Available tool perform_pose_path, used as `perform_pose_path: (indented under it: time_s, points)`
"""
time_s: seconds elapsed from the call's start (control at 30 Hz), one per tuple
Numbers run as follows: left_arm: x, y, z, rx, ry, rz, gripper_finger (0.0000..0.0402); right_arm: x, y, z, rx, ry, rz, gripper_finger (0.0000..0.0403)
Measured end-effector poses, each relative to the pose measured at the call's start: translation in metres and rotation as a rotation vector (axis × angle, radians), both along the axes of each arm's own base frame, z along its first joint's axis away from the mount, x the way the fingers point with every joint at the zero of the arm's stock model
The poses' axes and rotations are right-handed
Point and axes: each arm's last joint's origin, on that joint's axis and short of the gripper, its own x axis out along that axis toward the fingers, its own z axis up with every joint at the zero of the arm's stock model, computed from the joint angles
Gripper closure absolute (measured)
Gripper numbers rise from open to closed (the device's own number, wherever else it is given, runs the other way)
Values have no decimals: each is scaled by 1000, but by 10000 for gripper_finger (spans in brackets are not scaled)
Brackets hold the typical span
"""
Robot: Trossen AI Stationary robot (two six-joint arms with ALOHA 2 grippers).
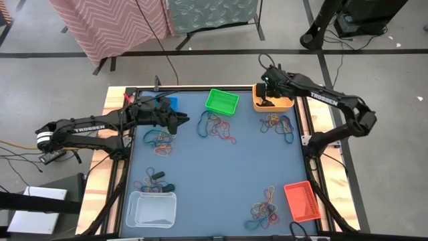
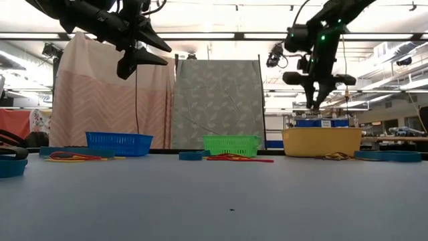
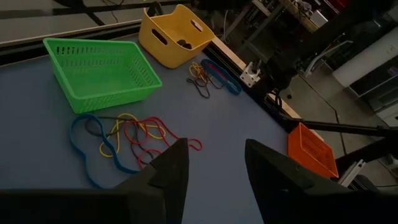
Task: Sort rubber bands into baskets
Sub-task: Put the black rubber band into the yellow bin
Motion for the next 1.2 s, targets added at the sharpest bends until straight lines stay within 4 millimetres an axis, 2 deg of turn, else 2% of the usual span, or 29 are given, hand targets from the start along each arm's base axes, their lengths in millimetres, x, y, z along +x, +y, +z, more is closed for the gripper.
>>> perform_pose_path:
  time_s: [0.2,0.4,0.63,0.73,0.83,0.97,1.1,1.2]
  points:
    - [0,0,0,0,0,0,241,0,-1,-4,26,36,44,205]
    - [1,0,2,7,-21,-1,241,-6,7,12,4,-21,108,139]
    - [8,2,13,13,-161,-26,241,-7,38,46,-14,-258,351,120]
    - [14,0,12,-8,-184,-168,241,-5,55,57,-32,-325,438,124]
    - [16,-10,4,-133,-48,-363,241,-1,70,63,-55,-345,489,128]
    - [4,-39,-13,-234,302,-498,241,5,81,63,-73,-325,526,129]
    - [-16,-73,-33,-203,647,-540,241,15,86,57,-63,-293,549,128]
    - [-26,-94,-43,-166,776,-529,241,21,86,51,-42,-272,562,130]
